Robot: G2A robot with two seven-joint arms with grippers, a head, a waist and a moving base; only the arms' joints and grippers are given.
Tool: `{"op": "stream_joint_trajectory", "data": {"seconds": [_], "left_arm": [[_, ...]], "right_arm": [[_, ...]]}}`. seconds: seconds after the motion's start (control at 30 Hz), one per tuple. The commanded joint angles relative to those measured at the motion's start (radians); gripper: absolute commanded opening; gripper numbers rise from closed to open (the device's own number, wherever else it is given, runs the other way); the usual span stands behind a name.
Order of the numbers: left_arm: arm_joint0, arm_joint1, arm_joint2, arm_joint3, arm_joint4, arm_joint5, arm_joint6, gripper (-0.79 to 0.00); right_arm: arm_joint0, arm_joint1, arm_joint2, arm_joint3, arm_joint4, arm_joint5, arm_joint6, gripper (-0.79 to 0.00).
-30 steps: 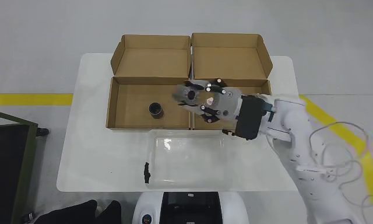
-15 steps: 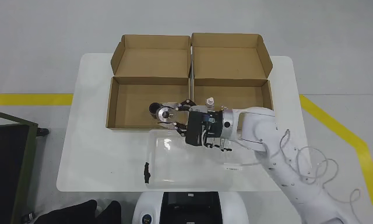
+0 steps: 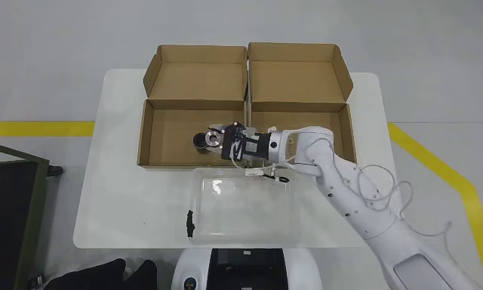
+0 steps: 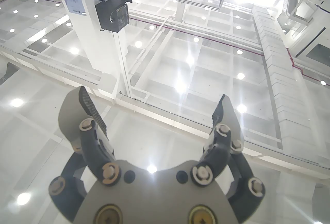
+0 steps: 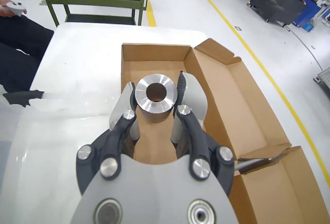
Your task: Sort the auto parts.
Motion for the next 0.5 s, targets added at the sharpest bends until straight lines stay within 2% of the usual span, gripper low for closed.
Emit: {"op": "stream_joint_trajectory", "data": {"seconds": [0.0, 0.47], "left_arm": [[0.0, 0.0, 0.0, 0.0, 0.0, 0.0, 0.0, 0.0], [0.0, 0.0, 0.0, 0.0, 0.0, 0.0, 0.0, 0.0]], "right_arm": [[0.016, -0.006, -0.014, 0.032, -0.011, 0.008, 0.009, -0.785], [0.081, -0.044, -0.094, 0.169, -0.043, 0.022, 0.122, -0.785]]}}
